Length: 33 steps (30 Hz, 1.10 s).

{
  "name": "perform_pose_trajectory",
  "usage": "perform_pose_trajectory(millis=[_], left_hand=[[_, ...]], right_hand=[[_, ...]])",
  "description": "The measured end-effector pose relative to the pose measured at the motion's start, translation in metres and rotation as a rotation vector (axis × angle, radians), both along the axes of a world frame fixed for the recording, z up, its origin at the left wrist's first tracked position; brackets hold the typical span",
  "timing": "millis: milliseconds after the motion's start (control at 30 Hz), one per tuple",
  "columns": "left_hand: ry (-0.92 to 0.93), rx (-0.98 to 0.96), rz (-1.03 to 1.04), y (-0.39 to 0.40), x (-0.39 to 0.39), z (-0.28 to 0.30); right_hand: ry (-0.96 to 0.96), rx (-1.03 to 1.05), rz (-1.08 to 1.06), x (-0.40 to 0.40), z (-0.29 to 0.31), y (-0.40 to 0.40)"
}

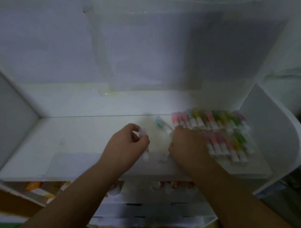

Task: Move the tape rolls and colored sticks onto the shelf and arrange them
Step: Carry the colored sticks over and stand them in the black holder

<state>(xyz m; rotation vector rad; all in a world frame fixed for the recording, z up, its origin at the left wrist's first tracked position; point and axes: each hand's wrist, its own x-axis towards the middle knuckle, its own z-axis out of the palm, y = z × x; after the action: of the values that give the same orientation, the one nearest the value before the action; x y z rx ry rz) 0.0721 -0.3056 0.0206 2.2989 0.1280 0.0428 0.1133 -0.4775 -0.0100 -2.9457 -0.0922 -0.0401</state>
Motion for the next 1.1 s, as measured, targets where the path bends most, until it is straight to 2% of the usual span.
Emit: perform_pose_trajectory(millis=[100, 600, 767, 900, 1100], left_hand=[[0.017, -0.004, 0.002, 0.004, -0.003, 0.000], [0.048, 0.035, -0.013, 0.014, -0.010, -0.018], [0.024, -0.053, -0.010, 0.037, -0.021, -0.024], [-0.001, -0.112, -0.020, 0.066, -0.037, -0.022], [-0.078, -0.148, -0.084, 0.130, -0.078, -0.011]], right_hand=[[0.014, 0.126, -0.039, 0.000, 0.003, -0.006], [-0.050, 0.450, -0.093, -0.016, -0.002, -0.018], [-0.100, 0.614, -0.119, -0.033, -0.001, -0.011], [-0.152, 0.742, -0.089, -0.057, 0.010, 0.018], [-0.099, 0.893, 0.062, -0.102, 0.028, 0.103]])
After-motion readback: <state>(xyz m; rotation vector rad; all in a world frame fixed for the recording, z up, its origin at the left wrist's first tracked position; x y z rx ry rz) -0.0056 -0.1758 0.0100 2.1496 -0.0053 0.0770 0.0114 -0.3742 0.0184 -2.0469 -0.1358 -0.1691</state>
